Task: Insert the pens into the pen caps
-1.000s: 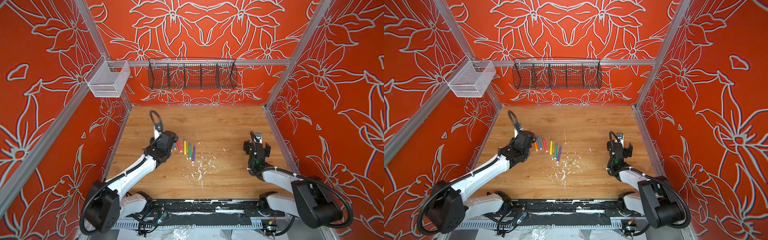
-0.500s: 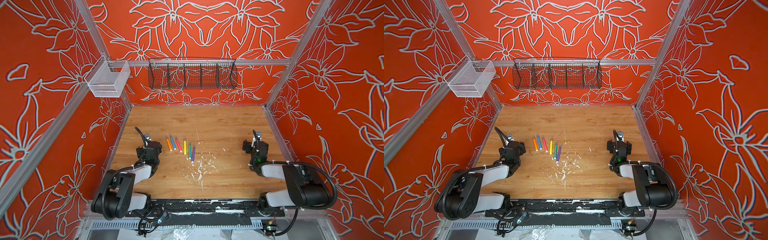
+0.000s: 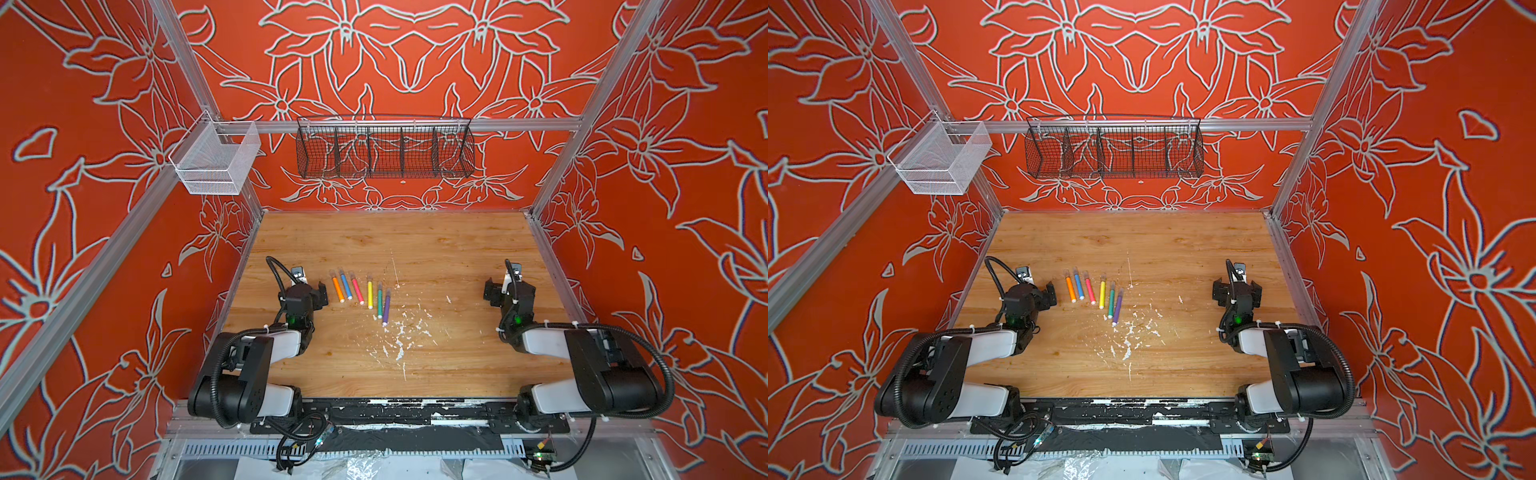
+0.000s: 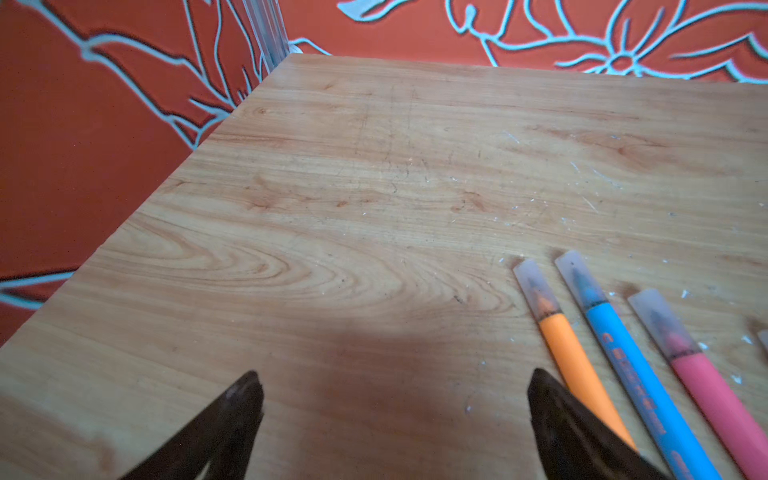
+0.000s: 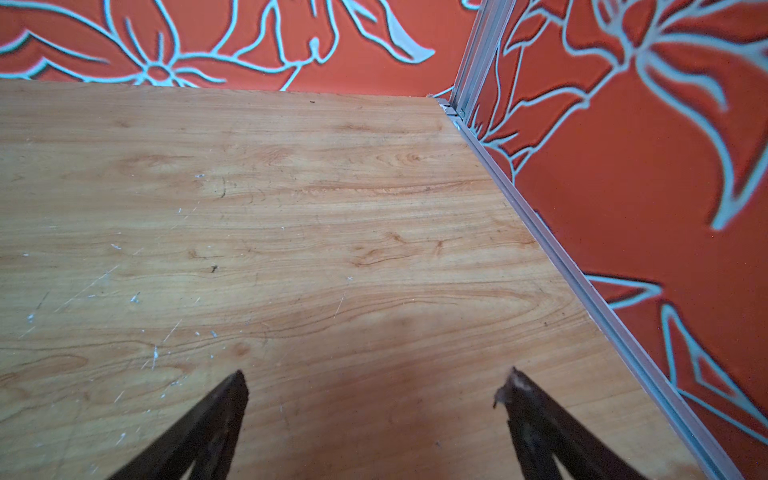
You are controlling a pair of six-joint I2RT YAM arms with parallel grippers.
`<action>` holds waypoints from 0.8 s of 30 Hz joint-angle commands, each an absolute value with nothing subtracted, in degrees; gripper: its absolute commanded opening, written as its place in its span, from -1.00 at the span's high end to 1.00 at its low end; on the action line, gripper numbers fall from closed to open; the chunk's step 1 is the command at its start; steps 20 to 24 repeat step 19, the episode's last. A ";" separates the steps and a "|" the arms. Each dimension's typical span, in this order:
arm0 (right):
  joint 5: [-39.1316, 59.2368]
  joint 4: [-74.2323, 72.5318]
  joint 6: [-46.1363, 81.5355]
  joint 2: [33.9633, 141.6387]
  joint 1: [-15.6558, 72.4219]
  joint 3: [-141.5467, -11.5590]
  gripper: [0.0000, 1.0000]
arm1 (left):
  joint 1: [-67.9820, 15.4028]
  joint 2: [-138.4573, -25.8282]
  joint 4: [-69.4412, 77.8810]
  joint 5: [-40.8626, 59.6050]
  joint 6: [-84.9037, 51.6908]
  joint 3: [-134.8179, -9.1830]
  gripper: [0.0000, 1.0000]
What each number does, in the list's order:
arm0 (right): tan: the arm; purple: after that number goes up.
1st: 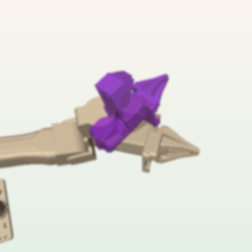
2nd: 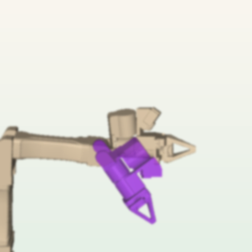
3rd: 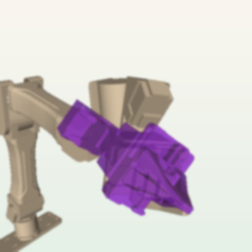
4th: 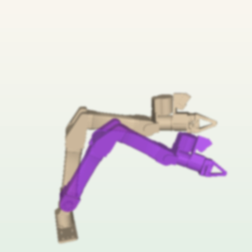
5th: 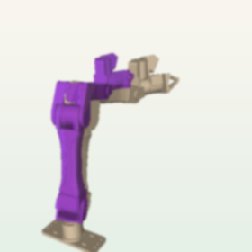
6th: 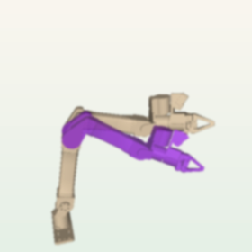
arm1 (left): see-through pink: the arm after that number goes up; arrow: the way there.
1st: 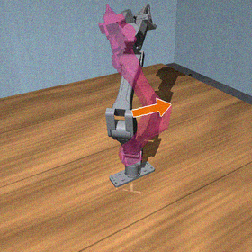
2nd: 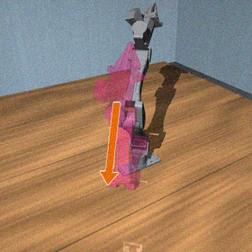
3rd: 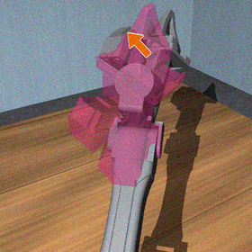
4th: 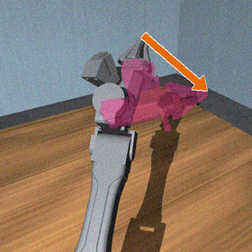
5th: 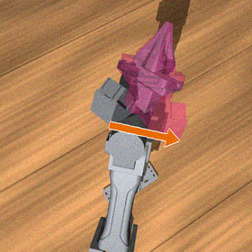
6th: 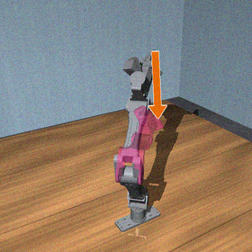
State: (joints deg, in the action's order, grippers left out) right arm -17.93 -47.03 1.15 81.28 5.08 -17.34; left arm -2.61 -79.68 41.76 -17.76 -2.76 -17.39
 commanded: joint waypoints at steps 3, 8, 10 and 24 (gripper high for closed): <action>-16.57 -48.25 1.17 81.28 4.90 -17.32 -0.95 | -2.29 -79.80 45.05 -16.13 -1.87 -17.04 -0.93; -16.57 -48.25 1.16 81.30 4.87 -17.35 -0.95 | -2.29 -79.89 44.96 -16.02 -1.93 -17.07 -0.93; -16.54 -48.21 1.20 81.29 4.87 -17.37 -0.95 | -2.29 -79.95 44.82 -16.00 -1.93 -17.20 -0.93; -16.61 -48.25 1.20 81.23 4.85 -17.37 -0.95 | -2.28 -79.78 44.90 -16.00 -1.93 -17.01 -0.93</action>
